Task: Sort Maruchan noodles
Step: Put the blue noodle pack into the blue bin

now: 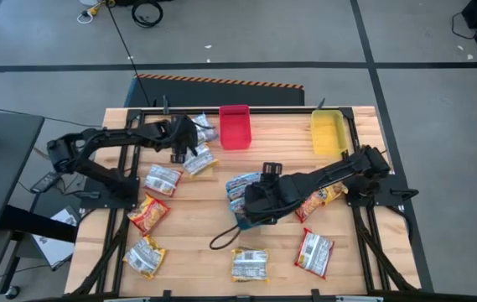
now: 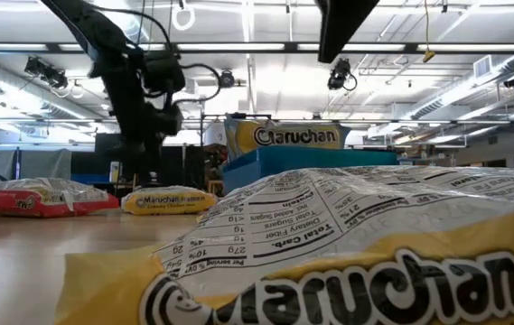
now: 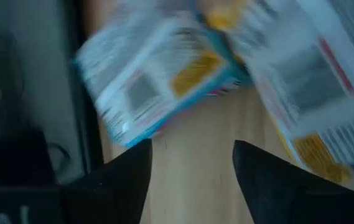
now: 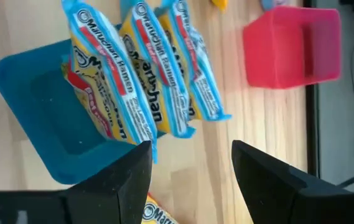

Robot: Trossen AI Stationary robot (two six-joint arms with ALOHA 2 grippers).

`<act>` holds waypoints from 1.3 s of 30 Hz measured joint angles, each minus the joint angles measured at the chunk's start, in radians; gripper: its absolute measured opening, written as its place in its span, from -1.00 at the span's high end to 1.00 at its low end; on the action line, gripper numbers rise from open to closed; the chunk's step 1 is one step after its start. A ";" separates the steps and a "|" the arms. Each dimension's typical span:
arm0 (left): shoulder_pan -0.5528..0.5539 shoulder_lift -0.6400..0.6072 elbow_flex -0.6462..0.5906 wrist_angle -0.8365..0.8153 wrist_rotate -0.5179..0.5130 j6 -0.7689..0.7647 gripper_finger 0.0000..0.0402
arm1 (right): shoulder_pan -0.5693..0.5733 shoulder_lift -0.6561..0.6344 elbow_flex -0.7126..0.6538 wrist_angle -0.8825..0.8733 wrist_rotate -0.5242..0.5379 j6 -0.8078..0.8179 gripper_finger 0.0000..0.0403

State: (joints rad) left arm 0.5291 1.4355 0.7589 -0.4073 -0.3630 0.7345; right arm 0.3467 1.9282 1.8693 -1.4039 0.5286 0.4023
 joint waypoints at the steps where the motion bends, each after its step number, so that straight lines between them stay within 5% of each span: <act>1: 0.001 0.021 0.000 0.005 0.001 0.060 -0.15 | 0.002 -0.013 -0.015 -0.001 0.004 0.014 -0.12; 6: 0.014 0.143 0.000 0.073 -0.077 0.266 -0.16 | 0.002 -0.066 -0.101 0.009 0.006 0.074 -0.12; 11: 0.020 0.228 0.000 0.231 -0.199 0.309 -0.16 | 0.005 -0.105 -0.188 0.016 0.001 0.128 -0.12; 27: 0.017 0.315 0.002 0.409 -0.138 0.563 -0.13 | -0.010 -0.149 -0.462 0.271 -0.033 0.093 -0.12; 31: 0.016 0.336 0.005 0.407 -0.153 0.566 0.09 | -0.015 -0.149 -0.472 0.283 -0.035 0.085 -0.12; 39: 0.000 0.337 0.000 0.403 -0.197 0.464 0.91 | -0.026 -0.161 -0.473 0.265 -0.031 0.066 -0.12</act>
State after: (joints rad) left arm 0.5287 1.7727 0.7589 -0.0047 -0.5599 1.1982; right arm 0.3208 1.7668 1.3960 -1.1388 0.4980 0.4685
